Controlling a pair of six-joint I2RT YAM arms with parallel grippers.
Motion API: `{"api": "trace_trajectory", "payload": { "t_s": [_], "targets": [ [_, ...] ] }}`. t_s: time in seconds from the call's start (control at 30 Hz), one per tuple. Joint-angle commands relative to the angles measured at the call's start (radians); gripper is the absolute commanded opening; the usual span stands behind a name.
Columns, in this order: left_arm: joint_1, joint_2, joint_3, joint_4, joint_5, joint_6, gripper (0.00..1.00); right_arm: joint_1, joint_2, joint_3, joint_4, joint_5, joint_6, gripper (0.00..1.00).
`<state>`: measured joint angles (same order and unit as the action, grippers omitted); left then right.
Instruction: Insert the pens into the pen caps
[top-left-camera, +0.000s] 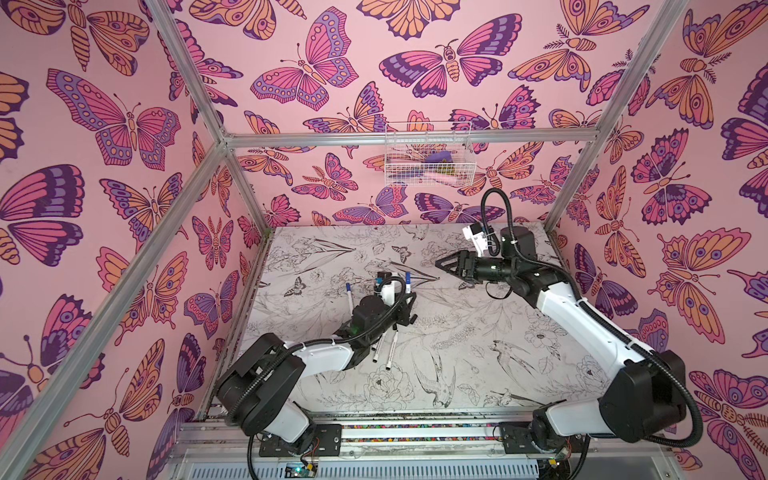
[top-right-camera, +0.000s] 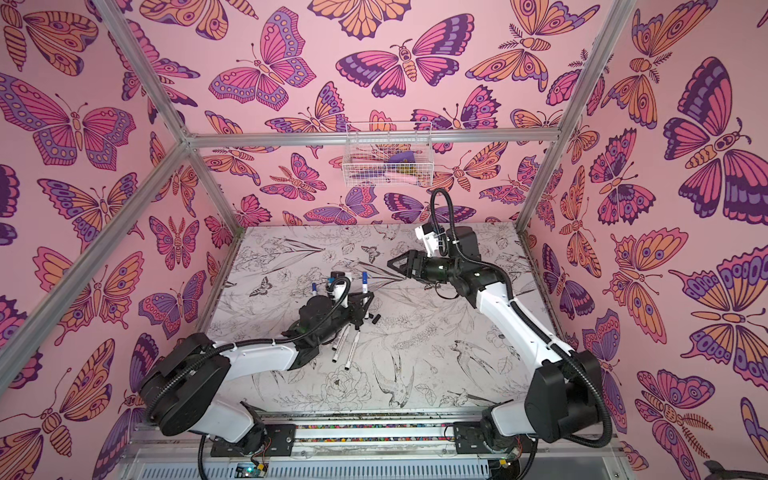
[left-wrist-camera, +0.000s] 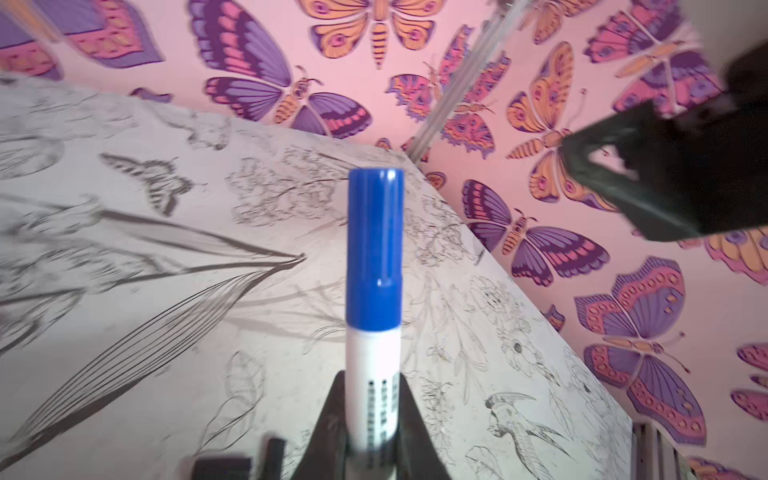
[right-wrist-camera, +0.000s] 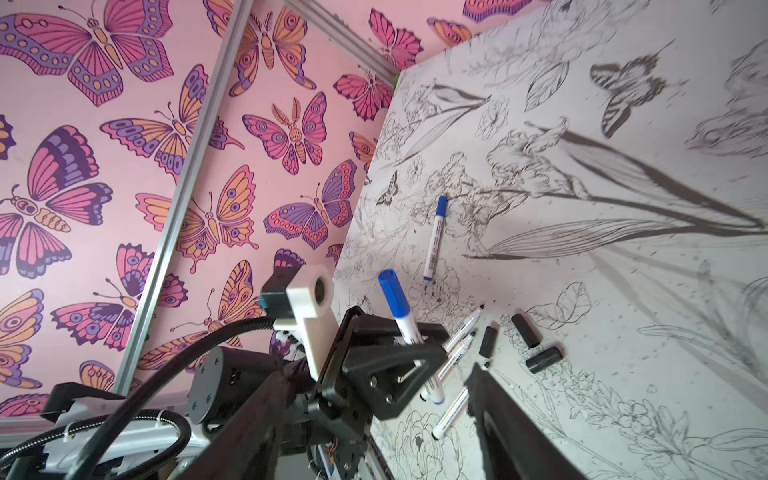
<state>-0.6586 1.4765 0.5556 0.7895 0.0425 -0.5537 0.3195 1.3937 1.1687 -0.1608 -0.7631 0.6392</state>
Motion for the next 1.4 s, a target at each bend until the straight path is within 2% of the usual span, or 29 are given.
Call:
{"api": "trace_trajectory", "payload": {
  "t_s": [0.0, 0.07, 0.17, 0.33, 0.4, 0.6, 0.87, 1.17, 1.37],
  "targets": [
    [0.121, -0.150, -0.012, -0.216, -0.034, -0.158, 0.00, -0.008, -0.018, 0.006, -0.031, 0.068, -0.050, 0.71],
    [0.202, -0.242, 0.043, -0.519, -0.036, -0.144, 0.00, -0.008, -0.006, 0.016, -0.066, 0.061, -0.077, 0.70],
    [0.304, -0.297, 0.092, -0.776, -0.044, -0.066, 0.00, -0.008, 0.006, 0.012, -0.066, 0.053, -0.077, 0.69],
    [0.477, -0.291, 0.090, -0.883, 0.078, -0.037, 0.00, -0.008, 0.019, 0.013, -0.065, 0.066, -0.074, 0.68],
    [0.508, -0.244, 0.112, -0.916, 0.114, -0.013, 0.00, -0.007, 0.025, 0.010, -0.053, 0.062, -0.065, 0.67],
    [0.525, -0.060, 0.198, -0.975, 0.156, 0.095, 0.00, -0.007, 0.034, -0.001, -0.032, 0.047, -0.039, 0.66],
    [0.534, 0.089, 0.251, -0.996, 0.095, 0.135, 0.01, -0.007, 0.029, 0.000, -0.058, 0.057, -0.060, 0.66],
    [0.534, 0.207, 0.331, -0.995, 0.091, 0.147, 0.18, -0.006, 0.031, 0.003, -0.066, 0.054, -0.060, 0.65],
    [0.534, 0.204, 0.334, -1.001, 0.074, 0.117, 0.31, -0.006, 0.024, 0.006, -0.088, 0.062, -0.079, 0.64]
  ]
}}
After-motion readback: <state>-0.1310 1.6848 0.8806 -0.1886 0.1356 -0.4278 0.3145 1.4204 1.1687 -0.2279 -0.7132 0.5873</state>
